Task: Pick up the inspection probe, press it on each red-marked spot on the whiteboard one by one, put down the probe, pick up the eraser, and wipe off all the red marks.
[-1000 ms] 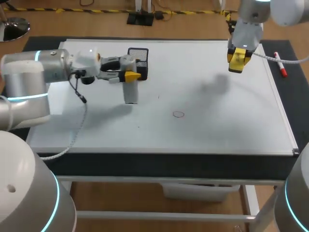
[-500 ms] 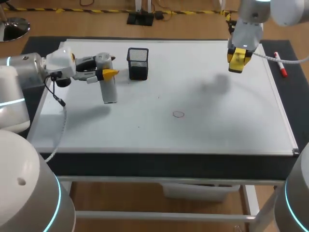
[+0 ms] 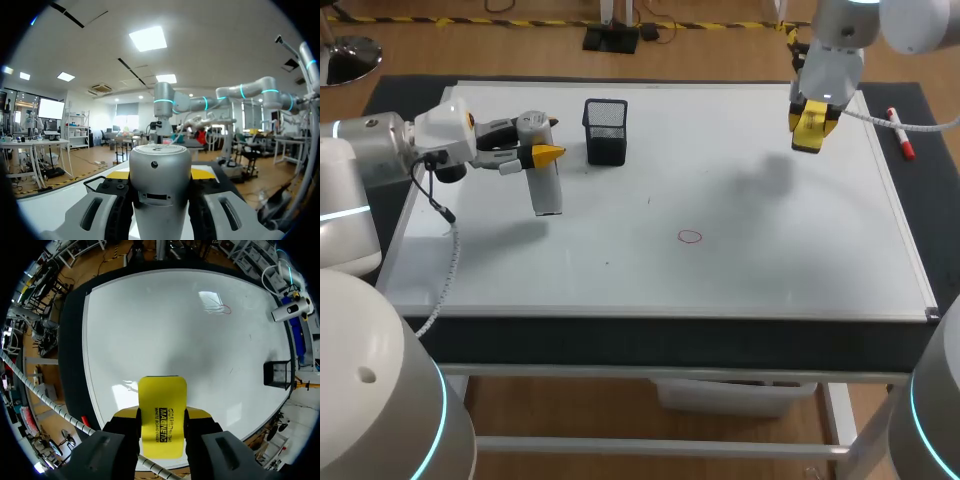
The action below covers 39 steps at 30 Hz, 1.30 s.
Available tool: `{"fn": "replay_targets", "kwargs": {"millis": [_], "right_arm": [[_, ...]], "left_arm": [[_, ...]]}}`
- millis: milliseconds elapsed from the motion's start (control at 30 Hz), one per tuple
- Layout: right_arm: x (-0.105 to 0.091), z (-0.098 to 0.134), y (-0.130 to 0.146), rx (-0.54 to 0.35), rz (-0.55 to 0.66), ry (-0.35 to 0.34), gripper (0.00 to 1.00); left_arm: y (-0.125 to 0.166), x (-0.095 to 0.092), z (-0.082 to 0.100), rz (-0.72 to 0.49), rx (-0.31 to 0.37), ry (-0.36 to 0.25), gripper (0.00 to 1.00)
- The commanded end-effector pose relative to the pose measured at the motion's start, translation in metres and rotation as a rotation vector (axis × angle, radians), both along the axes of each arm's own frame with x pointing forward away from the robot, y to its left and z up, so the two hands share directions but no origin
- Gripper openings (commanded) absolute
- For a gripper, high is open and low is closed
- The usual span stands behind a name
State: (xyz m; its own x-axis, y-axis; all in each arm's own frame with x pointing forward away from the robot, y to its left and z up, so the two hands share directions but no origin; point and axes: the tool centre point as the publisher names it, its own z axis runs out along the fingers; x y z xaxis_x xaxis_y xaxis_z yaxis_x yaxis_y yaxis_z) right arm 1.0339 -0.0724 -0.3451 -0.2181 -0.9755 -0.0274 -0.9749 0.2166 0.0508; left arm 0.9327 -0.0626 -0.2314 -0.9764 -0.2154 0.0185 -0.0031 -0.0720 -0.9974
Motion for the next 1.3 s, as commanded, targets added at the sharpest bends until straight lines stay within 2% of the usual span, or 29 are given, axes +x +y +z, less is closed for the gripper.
{"fn": "replay_targets", "kwargs": {"millis": [33, 300, 733, 1000, 1300], "right_arm": [[-0.037, -0.002, 0.013, 0.001, 0.041, -0.032, 0.00], [-0.093, 0.007, 0.043, 0.028, 0.131, -0.058, 0.00], [-0.170, -0.003, 0.108, 0.023, 0.250, -0.034, 0.00], [-0.194, -0.011, 0.142, -0.032, 0.268, -0.060, 0.00], [-0.196, -0.020, 0.185, -0.060, 0.270, -0.042, 0.00]], "left_arm": [[0.000, 0.000, 0.000, -0.001, -0.002, -0.002, 0.00], [0.000, 0.000, 0.000, -0.001, -0.002, -0.002, 0.00], [0.000, 0.000, 0.000, -0.001, -0.002, -0.002, 0.00], [0.000, 0.000, 0.000, -0.001, -0.002, -0.002, 0.00], [0.000, 0.000, 0.000, -0.001, -0.002, -0.002, 0.00]]}}
